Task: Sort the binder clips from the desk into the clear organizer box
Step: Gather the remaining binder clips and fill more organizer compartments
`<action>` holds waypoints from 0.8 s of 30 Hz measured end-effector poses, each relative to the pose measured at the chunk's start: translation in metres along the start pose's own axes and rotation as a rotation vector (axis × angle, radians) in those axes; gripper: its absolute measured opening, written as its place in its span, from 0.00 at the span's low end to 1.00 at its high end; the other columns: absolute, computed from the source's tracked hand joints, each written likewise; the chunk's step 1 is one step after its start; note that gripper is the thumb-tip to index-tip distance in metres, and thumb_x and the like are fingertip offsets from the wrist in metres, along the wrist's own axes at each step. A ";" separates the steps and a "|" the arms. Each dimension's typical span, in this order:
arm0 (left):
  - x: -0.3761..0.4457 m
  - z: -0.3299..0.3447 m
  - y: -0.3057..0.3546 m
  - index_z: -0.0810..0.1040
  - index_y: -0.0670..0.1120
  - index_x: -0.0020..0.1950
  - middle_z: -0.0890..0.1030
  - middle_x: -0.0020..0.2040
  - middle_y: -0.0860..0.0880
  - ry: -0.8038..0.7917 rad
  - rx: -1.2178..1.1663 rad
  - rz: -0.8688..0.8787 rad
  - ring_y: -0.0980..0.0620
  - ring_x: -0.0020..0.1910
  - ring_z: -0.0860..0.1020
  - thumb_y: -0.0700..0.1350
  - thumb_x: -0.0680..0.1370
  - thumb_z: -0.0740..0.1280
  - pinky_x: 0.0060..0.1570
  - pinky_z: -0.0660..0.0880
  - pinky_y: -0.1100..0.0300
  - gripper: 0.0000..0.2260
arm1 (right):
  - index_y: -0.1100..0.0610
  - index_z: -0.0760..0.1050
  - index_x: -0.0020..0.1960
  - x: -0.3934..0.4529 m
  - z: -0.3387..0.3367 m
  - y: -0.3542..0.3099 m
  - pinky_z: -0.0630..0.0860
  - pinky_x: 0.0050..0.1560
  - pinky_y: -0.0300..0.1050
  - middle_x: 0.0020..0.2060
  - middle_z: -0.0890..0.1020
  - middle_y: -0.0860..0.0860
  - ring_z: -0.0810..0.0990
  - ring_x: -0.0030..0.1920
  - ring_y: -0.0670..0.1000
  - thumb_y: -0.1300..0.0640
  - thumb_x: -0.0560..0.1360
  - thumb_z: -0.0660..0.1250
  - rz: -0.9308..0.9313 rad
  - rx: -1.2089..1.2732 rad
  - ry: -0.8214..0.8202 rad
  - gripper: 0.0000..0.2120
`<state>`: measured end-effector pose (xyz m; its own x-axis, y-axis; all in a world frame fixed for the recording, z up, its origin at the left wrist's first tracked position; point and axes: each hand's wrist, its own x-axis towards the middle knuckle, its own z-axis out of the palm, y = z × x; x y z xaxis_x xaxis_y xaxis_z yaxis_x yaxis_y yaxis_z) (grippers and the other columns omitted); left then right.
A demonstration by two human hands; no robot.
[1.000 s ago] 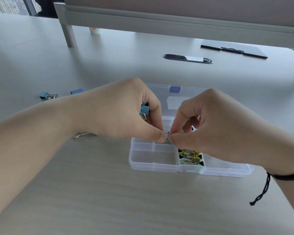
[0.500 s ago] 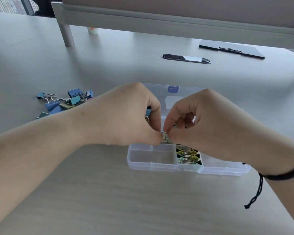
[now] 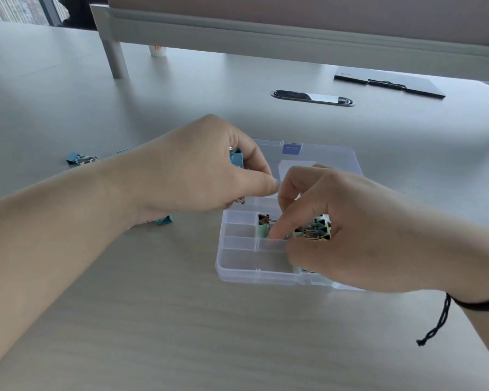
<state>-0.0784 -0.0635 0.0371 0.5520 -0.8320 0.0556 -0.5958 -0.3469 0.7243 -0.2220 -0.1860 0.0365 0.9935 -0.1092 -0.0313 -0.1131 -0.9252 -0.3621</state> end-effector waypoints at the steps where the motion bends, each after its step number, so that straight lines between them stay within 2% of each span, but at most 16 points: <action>1: 0.001 0.000 -0.001 0.84 0.54 0.39 0.79 0.27 0.53 0.011 0.002 -0.015 0.59 0.24 0.74 0.58 0.69 0.72 0.31 0.75 0.61 0.08 | 0.35 0.82 0.46 -0.001 0.000 0.001 0.62 0.46 0.20 0.51 0.68 0.35 0.68 0.47 0.28 0.40 0.69 0.62 -0.027 -0.032 -0.010 0.11; 4: 0.002 0.002 -0.002 0.85 0.56 0.40 0.79 0.27 0.57 0.030 0.061 -0.056 0.64 0.24 0.74 0.59 0.72 0.71 0.33 0.71 0.64 0.09 | 0.32 0.81 0.47 0.000 0.001 0.001 0.64 0.46 0.28 0.49 0.69 0.36 0.65 0.55 0.37 0.31 0.68 0.61 -0.077 -0.095 -0.006 0.14; 6: 0.002 0.004 -0.002 0.85 0.56 0.40 0.78 0.26 0.61 0.024 0.111 -0.067 0.66 0.24 0.74 0.59 0.73 0.71 0.31 0.68 0.65 0.09 | 0.29 0.80 0.47 0.001 0.001 0.002 0.64 0.46 0.30 0.51 0.69 0.34 0.64 0.58 0.37 0.26 0.65 0.58 -0.094 -0.103 0.001 0.18; 9: 0.003 0.004 -0.003 0.85 0.56 0.40 0.78 0.25 0.62 0.017 0.144 -0.070 0.65 0.23 0.74 0.59 0.73 0.70 0.30 0.67 0.66 0.09 | 0.28 0.79 0.48 0.001 0.001 0.002 0.62 0.53 0.31 0.53 0.69 0.30 0.61 0.59 0.34 0.23 0.64 0.55 -0.109 -0.113 0.001 0.21; 13: 0.003 0.005 -0.004 0.85 0.55 0.40 0.77 0.25 0.64 0.025 0.164 -0.067 0.72 0.26 0.74 0.56 0.75 0.70 0.33 0.67 0.66 0.08 | 0.29 0.80 0.50 0.002 0.001 0.003 0.62 0.54 0.33 0.49 0.74 0.33 0.63 0.55 0.36 0.22 0.65 0.50 -0.127 -0.195 0.007 0.26; 16: 0.003 0.005 -0.005 0.85 0.55 0.40 0.78 0.26 0.65 0.023 0.165 -0.066 0.72 0.26 0.73 0.57 0.75 0.70 0.34 0.67 0.65 0.08 | 0.31 0.80 0.50 0.004 0.002 0.002 0.62 0.53 0.35 0.48 0.75 0.34 0.66 0.54 0.38 0.24 0.69 0.46 -0.162 -0.248 0.035 0.27; 20: 0.004 0.004 -0.006 0.85 0.55 0.41 0.77 0.26 0.65 0.024 0.169 -0.062 0.73 0.27 0.73 0.58 0.75 0.69 0.34 0.67 0.65 0.09 | 0.34 0.82 0.49 0.001 0.000 0.000 0.59 0.53 0.37 0.50 0.76 0.35 0.64 0.56 0.39 0.29 0.70 0.49 -0.145 -0.248 0.018 0.25; 22: 0.005 0.004 -0.006 0.84 0.55 0.40 0.77 0.26 0.66 0.031 0.162 -0.064 0.73 0.26 0.73 0.57 0.75 0.70 0.34 0.67 0.65 0.09 | 0.33 0.81 0.48 0.001 0.000 -0.001 0.61 0.54 0.34 0.50 0.76 0.35 0.64 0.56 0.38 0.29 0.70 0.51 -0.136 -0.199 0.015 0.23; 24: 0.006 0.004 -0.008 0.84 0.54 0.40 0.77 0.25 0.63 0.038 0.118 -0.060 0.69 0.25 0.73 0.56 0.74 0.70 0.34 0.67 0.64 0.08 | 0.33 0.82 0.47 0.001 0.000 0.001 0.61 0.54 0.31 0.50 0.75 0.34 0.64 0.56 0.36 0.29 0.68 0.54 -0.113 -0.143 0.007 0.21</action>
<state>-0.0724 -0.0672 0.0291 0.6089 -0.7922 0.0420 -0.6244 -0.4459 0.6413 -0.2210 -0.1869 0.0367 1.0000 -0.0039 0.0084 -0.0019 -0.9739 -0.2269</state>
